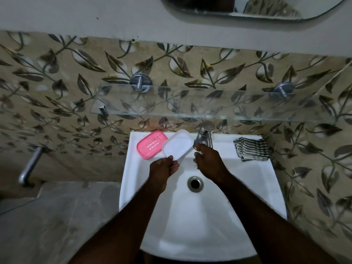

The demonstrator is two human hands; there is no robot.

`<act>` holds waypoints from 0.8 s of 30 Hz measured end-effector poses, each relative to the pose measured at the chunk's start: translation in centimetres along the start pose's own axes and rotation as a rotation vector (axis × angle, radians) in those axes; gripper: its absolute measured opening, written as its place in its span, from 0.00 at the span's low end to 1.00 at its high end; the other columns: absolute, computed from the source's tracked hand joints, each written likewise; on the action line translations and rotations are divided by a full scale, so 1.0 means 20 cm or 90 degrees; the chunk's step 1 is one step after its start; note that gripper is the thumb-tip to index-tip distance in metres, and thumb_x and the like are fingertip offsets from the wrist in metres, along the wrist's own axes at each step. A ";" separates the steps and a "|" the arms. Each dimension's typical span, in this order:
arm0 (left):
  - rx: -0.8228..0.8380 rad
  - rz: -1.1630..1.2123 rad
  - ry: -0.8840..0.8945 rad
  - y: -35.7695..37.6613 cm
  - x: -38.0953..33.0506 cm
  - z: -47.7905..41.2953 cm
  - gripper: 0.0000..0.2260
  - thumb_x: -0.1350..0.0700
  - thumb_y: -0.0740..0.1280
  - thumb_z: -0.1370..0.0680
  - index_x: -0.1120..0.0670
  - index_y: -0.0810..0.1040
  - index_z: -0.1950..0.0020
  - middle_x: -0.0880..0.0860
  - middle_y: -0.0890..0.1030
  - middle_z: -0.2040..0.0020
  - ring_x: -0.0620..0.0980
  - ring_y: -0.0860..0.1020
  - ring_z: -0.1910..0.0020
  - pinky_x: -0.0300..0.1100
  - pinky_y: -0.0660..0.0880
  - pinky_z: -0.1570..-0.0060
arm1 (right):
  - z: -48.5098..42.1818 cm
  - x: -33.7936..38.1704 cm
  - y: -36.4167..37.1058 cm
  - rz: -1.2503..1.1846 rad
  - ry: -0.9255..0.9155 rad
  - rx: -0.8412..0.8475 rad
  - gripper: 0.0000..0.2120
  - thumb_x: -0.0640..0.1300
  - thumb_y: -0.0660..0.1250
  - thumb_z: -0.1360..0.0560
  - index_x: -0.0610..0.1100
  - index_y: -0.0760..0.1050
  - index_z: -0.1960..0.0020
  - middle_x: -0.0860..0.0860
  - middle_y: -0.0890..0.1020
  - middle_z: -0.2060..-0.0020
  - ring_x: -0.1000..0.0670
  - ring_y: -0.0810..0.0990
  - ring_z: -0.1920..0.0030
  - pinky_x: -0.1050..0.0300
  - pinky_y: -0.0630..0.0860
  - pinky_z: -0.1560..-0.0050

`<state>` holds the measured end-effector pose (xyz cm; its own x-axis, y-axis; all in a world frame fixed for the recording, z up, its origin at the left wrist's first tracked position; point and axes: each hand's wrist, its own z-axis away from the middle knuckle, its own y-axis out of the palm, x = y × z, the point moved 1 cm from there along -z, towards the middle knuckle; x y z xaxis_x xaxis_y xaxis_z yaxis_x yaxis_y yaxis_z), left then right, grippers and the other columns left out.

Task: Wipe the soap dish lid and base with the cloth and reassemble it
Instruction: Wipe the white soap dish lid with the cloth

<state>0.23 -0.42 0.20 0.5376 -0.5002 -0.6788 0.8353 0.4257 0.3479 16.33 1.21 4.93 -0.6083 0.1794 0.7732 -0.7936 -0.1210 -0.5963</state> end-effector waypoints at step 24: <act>0.111 -0.315 0.234 -0.03 -0.12 0.34 0.13 0.61 0.70 0.24 0.54 0.76 0.40 0.51 0.83 0.49 0.51 0.81 0.48 0.46 0.78 0.48 | 0.11 0.13 -0.11 -0.252 0.054 0.038 0.23 0.65 0.71 0.40 0.53 0.70 0.52 0.48 0.79 0.51 0.47 0.78 0.53 0.49 0.76 0.51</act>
<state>-0.88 -4.67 6.08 0.0349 -0.3015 -0.9528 0.9977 0.0660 0.0156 16.43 -0.11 8.70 -0.2548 0.3028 0.9184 -0.9670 -0.0824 -0.2411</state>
